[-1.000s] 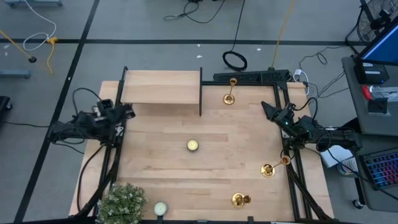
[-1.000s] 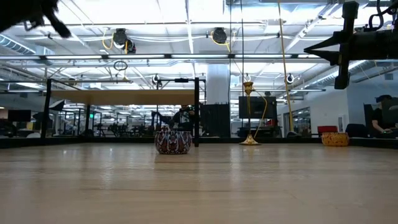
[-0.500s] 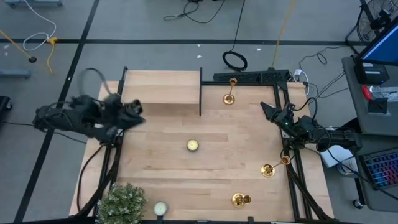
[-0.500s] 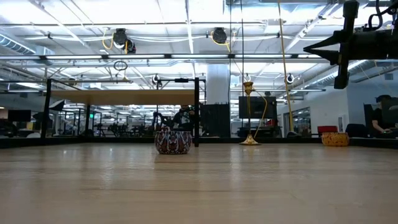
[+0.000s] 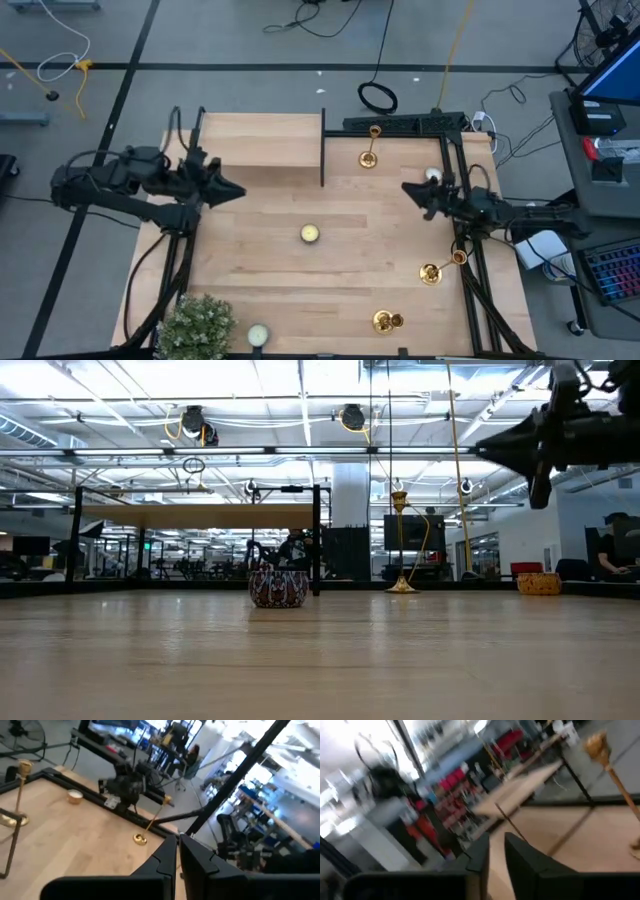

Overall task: Pick & Place candle stick holders
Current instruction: Put the top gold candle holder on the shelf

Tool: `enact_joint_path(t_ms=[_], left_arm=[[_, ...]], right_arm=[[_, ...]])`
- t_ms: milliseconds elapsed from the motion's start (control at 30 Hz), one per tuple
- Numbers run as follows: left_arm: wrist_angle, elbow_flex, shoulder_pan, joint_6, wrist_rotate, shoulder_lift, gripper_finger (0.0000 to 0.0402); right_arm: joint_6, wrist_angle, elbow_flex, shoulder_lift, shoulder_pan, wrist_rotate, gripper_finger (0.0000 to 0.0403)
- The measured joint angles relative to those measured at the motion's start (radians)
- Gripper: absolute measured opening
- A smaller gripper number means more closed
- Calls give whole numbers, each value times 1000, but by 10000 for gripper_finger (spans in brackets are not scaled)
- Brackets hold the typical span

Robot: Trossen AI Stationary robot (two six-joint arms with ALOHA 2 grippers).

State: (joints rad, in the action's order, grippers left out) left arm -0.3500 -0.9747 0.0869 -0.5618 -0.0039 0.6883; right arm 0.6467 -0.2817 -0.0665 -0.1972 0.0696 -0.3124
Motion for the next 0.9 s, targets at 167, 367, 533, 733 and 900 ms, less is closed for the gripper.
enact_joint_path(t_ms=[167,367,533,733,900], left_arm=[[-61,0,-1,-28,-44,-33,26],[-119,0,-1,-70,-58,-43,26],[-147,0,11,-95,-57,-41,26],[-163,1,31,-115,-64,-41,26],[-180,1,54,-141,-78,-41,26]], right_arm=[[-70,23,-70,-165,0,-12,149],[-174,19,-162,-380,2,-139,232],[-285,17,-233,-533,47,-216,265],[-349,17,-302,-706,164,-212,269],[-346,-87,-326,-848,264,-80,270]])
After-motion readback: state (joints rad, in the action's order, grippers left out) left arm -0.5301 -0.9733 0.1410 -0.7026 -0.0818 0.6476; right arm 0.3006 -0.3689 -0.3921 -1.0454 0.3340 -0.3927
